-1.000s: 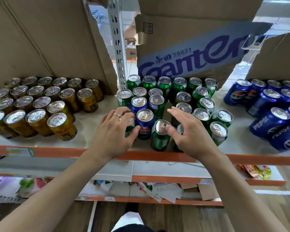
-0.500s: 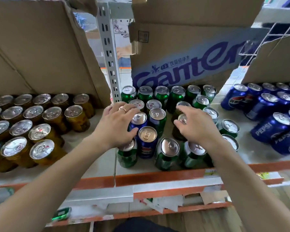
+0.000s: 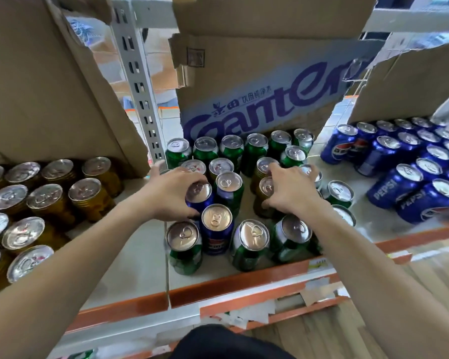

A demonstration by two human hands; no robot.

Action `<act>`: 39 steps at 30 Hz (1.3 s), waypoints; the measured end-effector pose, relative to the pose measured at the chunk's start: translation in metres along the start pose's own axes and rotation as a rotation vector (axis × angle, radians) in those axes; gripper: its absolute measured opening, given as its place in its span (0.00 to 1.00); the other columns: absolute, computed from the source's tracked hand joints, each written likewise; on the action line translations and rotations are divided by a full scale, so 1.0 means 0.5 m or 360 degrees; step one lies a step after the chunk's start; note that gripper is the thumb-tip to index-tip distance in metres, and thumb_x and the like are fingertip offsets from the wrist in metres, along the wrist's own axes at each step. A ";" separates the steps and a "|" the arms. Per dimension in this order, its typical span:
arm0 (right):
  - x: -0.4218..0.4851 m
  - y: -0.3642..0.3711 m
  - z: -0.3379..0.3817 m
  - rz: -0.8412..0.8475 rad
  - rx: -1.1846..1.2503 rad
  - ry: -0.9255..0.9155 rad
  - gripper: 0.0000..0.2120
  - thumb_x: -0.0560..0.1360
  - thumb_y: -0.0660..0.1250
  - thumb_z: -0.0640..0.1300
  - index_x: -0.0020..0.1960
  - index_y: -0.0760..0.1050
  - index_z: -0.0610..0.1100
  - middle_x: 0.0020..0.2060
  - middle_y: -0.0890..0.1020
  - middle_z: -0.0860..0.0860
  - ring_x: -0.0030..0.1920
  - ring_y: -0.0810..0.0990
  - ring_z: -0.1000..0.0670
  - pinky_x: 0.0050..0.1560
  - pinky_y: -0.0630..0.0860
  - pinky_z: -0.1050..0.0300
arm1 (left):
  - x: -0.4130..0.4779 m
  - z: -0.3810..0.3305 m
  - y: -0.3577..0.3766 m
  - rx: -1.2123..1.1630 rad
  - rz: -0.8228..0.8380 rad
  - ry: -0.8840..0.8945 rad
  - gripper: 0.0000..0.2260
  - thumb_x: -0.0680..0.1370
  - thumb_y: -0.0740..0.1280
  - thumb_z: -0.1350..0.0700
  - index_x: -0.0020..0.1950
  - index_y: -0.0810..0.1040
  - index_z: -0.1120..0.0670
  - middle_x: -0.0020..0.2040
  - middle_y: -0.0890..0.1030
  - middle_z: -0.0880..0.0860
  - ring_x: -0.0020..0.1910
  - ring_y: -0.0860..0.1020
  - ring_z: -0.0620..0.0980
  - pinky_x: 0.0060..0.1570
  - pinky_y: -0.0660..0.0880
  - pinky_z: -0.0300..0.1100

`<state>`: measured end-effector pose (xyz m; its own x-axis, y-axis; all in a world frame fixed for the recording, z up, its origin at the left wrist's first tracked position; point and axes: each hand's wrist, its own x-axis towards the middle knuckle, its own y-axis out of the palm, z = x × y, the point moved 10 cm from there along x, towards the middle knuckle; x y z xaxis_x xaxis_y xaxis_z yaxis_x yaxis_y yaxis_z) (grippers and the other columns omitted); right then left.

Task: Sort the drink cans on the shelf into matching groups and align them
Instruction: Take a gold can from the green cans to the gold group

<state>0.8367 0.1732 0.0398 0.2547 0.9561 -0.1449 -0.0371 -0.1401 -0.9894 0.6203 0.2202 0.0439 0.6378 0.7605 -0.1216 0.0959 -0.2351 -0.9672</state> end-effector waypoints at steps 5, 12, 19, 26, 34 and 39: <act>-0.022 -0.092 -0.040 -0.0112 0.0944 -0.0028 0.41 0.65 0.79 0.57 0.73 0.68 0.47 0.61 0.78 0.48 0.59 0.76 0.48 0.61 0.71 0.54 | -0.014 0.005 -0.084 -0.0498 -0.0146 0.0035 0.37 0.58 0.79 0.39 0.66 0.75 0.43 0.55 0.76 0.37 0.59 0.72 0.39 0.72 0.60 0.46; -0.068 -0.204 -0.113 -0.0339 0.2344 -0.0275 0.31 0.58 0.82 0.52 0.58 0.80 0.45 0.47 0.86 0.49 0.48 0.84 0.50 0.49 0.80 0.55 | 0.006 -0.027 -0.185 -0.1931 -0.0540 0.0262 0.21 0.59 0.79 0.51 0.52 0.84 0.49 0.46 0.86 0.49 0.46 0.84 0.47 0.46 0.79 0.40; -0.157 -0.180 -0.187 -0.0440 0.3194 -0.0175 0.41 0.58 0.82 0.55 0.65 0.75 0.38 0.54 0.83 0.39 0.52 0.83 0.41 0.48 0.81 0.43 | 0.077 -0.230 -0.089 -0.2841 -0.0018 -0.0012 0.22 0.68 0.71 0.34 0.45 0.84 0.53 0.37 0.83 0.52 0.33 0.81 0.51 0.34 0.79 0.44; -0.276 -0.083 -0.298 -0.0645 0.3618 0.0218 0.23 0.78 0.58 0.54 0.64 0.75 0.40 0.48 0.83 0.41 0.45 0.84 0.42 0.43 0.82 0.49 | 0.076 -0.453 -0.032 -0.3066 0.0385 -0.0071 0.20 0.76 0.63 0.41 0.41 0.84 0.55 0.36 0.81 0.55 0.34 0.79 0.54 0.38 0.76 0.45; -0.402 -0.057 -0.495 -0.0840 0.3630 0.0368 0.23 0.77 0.59 0.53 0.65 0.75 0.40 0.53 0.81 0.39 0.48 0.82 0.39 0.49 0.78 0.46 | 0.079 -0.662 0.057 -0.2917 0.0421 -0.0166 0.19 0.66 0.67 0.42 0.45 0.81 0.56 0.35 0.82 0.56 0.33 0.78 0.55 0.45 0.74 0.49; -0.474 -0.033 -0.624 -0.0835 0.3565 0.0408 0.24 0.74 0.61 0.53 0.63 0.76 0.39 0.49 0.82 0.39 0.45 0.83 0.40 0.50 0.78 0.46 | 0.072 -0.802 0.113 -0.2984 0.0480 -0.0176 0.18 0.75 0.64 0.43 0.45 0.81 0.57 0.34 0.81 0.56 0.30 0.78 0.53 0.39 0.74 0.46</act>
<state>1.0783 -0.1313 0.0903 0.6612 0.7366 -0.1424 -0.5347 0.5958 0.5992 0.9552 -0.0084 0.0743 0.7517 0.5865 -0.3016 0.6435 -0.5523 0.5300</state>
